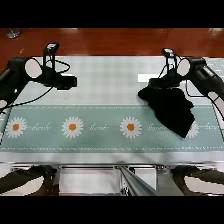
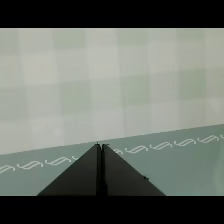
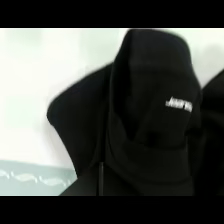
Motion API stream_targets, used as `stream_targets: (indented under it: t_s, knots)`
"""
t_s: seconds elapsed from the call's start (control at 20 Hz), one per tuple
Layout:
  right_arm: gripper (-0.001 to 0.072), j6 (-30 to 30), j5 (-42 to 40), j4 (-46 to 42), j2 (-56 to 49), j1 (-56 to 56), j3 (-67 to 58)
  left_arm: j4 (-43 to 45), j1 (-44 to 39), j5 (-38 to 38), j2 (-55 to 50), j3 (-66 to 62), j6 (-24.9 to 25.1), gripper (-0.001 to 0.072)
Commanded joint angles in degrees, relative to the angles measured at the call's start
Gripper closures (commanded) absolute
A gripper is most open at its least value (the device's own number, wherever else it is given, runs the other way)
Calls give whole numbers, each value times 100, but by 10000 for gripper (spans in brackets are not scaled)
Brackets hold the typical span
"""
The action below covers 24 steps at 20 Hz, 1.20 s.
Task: Fold the shirts.
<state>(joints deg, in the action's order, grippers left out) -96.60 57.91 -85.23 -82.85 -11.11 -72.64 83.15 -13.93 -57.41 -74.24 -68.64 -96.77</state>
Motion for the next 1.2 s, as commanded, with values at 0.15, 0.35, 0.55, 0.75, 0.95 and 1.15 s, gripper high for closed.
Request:
stream_targets:
  t_s: [0.15, 0.35, 0.55, 0.75, 0.95, 1.15]
  knots:
    - [677, 24, -1010, 122, -2, -7, -2, 0, -2, 968, -297, -4, 0, 397]
    - [498, 20, -1364, 48, 11, 74, -35, 0, -2, 1272, -407, -190, -2, 7]
    - [94, -212, -649, 26, 374, 555, -442, 28, 170, -83, -258, -1185, 442, 8]
    - [94, -66, 573, -957, 1364, 1172, -50, 28, 219, -610, 1047, -518, 850, 8]
    - [94, -754, 55, -861, 2017, 1469, 2177, 52, 348, -339, 2557, 2020, 260, 8]
    - [94, -1008, -1458, -39, 1513, 1447, 2769, 24, 566, -256, 2977, 3136, -289, 8]
